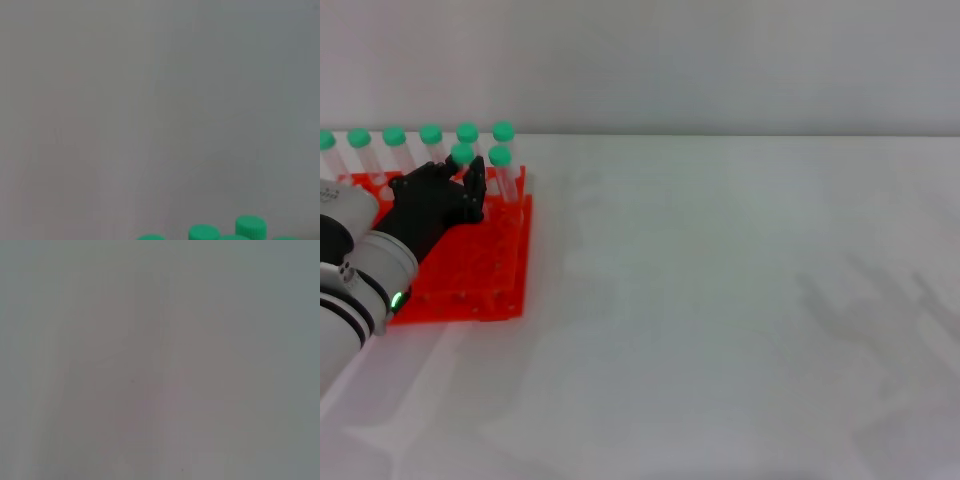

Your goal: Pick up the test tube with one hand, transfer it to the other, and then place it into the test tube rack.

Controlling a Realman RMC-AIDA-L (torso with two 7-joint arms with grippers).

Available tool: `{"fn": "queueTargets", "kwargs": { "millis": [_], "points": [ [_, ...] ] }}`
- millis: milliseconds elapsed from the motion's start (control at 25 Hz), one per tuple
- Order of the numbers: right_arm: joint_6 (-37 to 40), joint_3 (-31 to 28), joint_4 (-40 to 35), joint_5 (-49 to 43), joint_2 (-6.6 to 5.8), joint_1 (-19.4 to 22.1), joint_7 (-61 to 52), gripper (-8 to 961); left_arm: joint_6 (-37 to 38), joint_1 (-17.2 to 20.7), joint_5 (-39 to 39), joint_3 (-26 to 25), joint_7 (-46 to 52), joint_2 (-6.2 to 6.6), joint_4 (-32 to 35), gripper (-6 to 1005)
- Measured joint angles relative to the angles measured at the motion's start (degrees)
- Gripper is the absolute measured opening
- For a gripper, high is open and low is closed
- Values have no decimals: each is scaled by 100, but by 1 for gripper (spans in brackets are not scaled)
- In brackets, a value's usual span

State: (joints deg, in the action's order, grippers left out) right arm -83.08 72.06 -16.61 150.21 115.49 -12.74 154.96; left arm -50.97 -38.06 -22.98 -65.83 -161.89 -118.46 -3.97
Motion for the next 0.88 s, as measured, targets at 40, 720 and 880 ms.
{"fn": "queueTargets", "kwargs": {
  "millis": [40,720,880],
  "points": [
    [-7,0,0,0,0,0,0,770,0,0,0,0,0,0,0,212],
    [-19,-79,63,0,0,7,59,770,-937,1282,-332,-17,1,-96,-444,709],
    [-15,-232,224,1,0,-2,61,770,-1711,2063,-466,-18,18,-115,-582,793]
  ]
}}
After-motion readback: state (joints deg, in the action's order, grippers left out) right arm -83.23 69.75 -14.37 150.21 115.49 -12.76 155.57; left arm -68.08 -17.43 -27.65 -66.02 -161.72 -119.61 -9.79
